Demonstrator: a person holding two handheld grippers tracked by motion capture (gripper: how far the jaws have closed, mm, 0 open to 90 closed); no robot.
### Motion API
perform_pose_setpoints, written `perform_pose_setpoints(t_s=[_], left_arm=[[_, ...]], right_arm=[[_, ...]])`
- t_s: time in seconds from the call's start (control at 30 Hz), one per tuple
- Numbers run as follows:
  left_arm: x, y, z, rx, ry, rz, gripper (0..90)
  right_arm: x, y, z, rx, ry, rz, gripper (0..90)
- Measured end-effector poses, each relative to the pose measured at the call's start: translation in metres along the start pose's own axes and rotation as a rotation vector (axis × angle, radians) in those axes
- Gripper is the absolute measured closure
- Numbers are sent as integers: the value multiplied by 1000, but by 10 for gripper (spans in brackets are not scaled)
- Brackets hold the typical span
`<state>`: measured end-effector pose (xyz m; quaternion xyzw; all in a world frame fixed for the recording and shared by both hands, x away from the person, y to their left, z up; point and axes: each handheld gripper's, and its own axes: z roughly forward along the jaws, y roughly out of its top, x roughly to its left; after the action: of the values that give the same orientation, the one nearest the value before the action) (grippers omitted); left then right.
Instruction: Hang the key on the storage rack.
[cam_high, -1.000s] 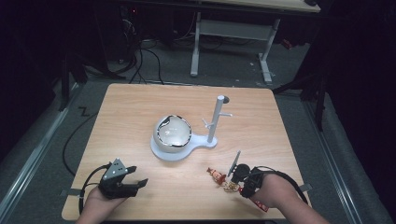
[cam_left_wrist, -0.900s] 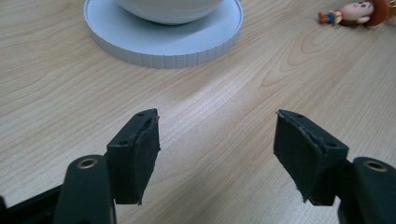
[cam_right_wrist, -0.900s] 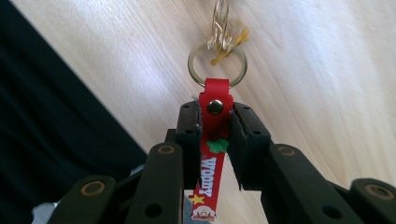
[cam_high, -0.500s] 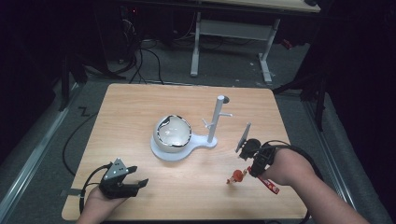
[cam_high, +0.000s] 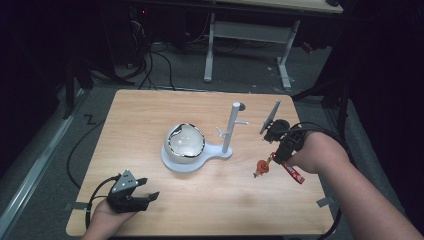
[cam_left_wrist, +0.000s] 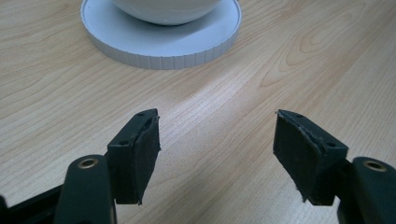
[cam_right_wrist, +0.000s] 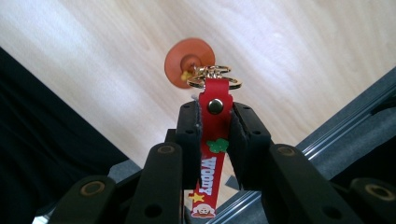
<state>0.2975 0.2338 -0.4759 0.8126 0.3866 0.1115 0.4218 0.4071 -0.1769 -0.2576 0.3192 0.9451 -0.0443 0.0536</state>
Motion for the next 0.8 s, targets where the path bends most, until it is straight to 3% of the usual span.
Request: perform_pose_setpoints(t_s=[0.37,0.8], left_arm=[[0,0,-1,2,-2,0,321],[1,0,-2,-3,-3,-4,321]], right_arm=[[-13,21,-24,-64,-34,32,746],[-16,47,-32,-153,-63,37,747]])
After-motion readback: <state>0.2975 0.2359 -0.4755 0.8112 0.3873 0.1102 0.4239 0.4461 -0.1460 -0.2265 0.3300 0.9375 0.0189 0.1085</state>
